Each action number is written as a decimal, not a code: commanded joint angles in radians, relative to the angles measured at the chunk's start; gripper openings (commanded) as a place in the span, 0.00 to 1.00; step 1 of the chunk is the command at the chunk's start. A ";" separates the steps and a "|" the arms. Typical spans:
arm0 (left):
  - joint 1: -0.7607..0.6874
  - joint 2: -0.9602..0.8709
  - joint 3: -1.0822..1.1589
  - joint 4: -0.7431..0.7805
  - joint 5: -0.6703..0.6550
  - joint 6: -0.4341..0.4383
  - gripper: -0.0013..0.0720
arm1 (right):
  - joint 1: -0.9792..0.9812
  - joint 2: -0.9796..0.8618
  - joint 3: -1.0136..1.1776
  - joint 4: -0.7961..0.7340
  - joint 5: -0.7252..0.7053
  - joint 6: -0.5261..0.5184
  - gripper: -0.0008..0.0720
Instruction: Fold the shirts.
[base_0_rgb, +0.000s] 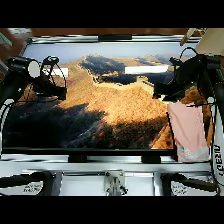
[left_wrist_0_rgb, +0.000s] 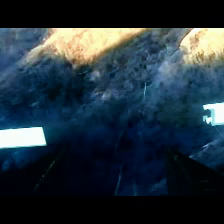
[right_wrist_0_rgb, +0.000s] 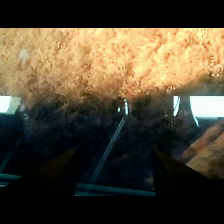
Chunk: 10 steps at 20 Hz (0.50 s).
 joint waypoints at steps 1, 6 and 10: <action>-0.004 -0.006 0.002 0.006 -0.014 -0.006 1.00 | 0.006 -0.008 0.001 0.022 -0.013 -0.003 0.81; -0.004 -0.013 0.002 0.006 -0.014 -0.006 1.00 | 0.006 -0.008 0.001 0.022 -0.013 -0.003 0.81; -0.004 -0.014 0.002 0.006 -0.014 -0.006 1.00 | 0.006 -0.008 0.001 0.022 -0.013 -0.003 0.81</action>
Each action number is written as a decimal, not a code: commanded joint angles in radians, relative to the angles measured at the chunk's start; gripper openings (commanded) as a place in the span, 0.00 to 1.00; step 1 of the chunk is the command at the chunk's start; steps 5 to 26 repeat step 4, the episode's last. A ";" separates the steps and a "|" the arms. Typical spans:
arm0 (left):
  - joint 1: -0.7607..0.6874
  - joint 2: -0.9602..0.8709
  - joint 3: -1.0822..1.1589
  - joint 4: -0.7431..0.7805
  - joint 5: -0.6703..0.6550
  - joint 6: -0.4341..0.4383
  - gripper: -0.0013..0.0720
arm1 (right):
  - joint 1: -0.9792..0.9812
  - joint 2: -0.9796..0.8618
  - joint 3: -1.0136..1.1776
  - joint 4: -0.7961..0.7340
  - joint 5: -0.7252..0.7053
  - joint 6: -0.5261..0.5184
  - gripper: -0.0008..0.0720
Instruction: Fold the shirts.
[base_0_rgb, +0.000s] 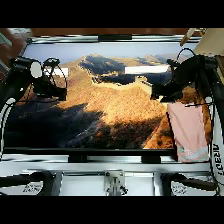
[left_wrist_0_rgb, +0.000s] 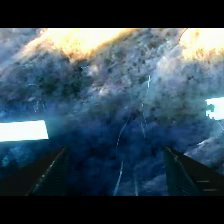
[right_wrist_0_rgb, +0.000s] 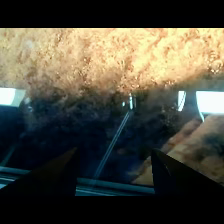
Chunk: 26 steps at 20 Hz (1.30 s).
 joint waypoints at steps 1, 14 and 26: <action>-0.001 -0.001 0.001 0.001 -0.001 0.000 1.00 | 0.000 -0.001 0.001 0.001 -0.002 0.000 0.81; -0.001 -0.001 0.001 0.001 -0.001 0.000 1.00 | 0.000 -0.001 0.001 0.000 -0.002 0.000 0.81; -0.001 -0.001 0.001 0.001 -0.001 0.000 1.00 | 0.000 -0.001 0.001 0.000 -0.002 0.000 0.81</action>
